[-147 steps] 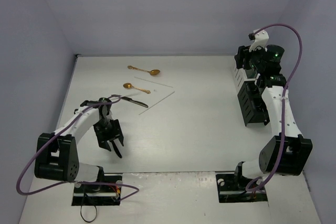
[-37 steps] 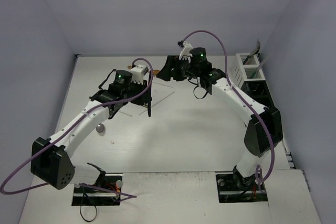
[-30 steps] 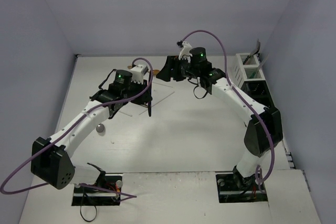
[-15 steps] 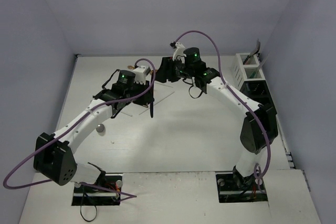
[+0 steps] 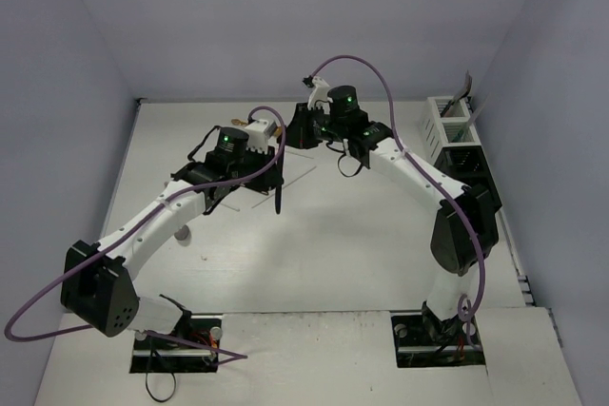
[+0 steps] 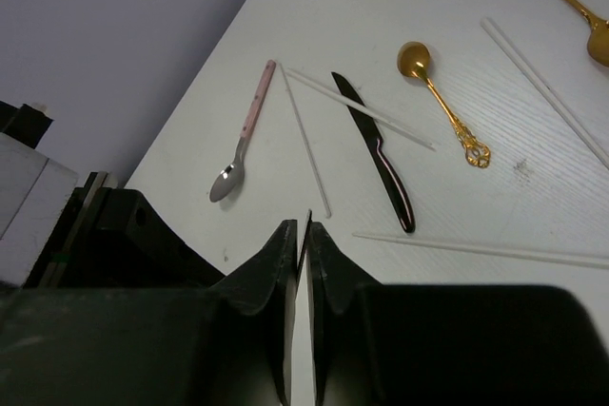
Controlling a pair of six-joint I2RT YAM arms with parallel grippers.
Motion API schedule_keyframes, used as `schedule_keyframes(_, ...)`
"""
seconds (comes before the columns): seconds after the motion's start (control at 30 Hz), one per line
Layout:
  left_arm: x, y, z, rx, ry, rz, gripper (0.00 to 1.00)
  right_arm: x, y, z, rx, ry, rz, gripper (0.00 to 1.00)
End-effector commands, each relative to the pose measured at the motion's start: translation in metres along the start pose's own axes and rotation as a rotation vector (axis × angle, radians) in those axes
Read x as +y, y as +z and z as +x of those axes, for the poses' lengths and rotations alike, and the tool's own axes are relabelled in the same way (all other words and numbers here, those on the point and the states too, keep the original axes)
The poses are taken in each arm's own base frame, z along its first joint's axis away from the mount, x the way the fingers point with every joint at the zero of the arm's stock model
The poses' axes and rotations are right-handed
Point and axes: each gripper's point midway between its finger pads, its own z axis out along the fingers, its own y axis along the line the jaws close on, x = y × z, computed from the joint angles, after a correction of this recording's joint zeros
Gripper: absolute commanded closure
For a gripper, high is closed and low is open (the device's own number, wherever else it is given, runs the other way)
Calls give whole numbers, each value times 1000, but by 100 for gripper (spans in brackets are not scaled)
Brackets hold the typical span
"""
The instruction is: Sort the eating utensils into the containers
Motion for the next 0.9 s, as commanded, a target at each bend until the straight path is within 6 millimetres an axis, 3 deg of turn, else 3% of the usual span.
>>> schedule_keyframes(0.0,-24,-14,-47,-146,49,66,100,30,-6,-34,-91,-69,-87,100)
schedule_keyframes(0.03,-23,-14,-47,-146,49,64,99,30,-7,-34,-92,-71,-89,100)
schedule_keyframes(0.1,-22,-14,-46,-142,52,58,84,33,-9,-35,-96,-80,-96,100)
schedule_keyframes(0.13,-22,-15,-46,-142,53,57,65,35,-11,-37,-102,-88,-98,100)
schedule_keyframes(0.17,-21,-16,-46,-140,55,51,38,35,-12,-39,-107,-99,-97,100)
schedule_keyframes(0.2,-20,-18,-45,-138,53,39,37,36,-15,-41,-114,-102,-97,100)
schedule_keyframes(0.27,-16,-24,-42,-122,52,10,13,29,-26,-53,-143,-114,-79,100)
schedule_keyframes(0.37,-11,-34,-43,-128,58,-22,13,15,-41,-68,-182,-110,-46,100)
schedule_keyframes(0.53,1,-56,-40,-142,30,-56,13,-30,-99,-108,-299,-104,65,100)
schedule_keyframes(0.6,13,-60,-38,-129,-4,-81,13,-36,-122,-125,-349,-135,99,100)
schedule_keyframes(0.73,34,-58,-30,-57,-31,-141,13,-73,-195,-169,-467,-224,273,100)
schedule_keyframes(0.87,44,-53,-25,-23,-41,-170,13,-112,-272,-196,-519,-299,500,100)
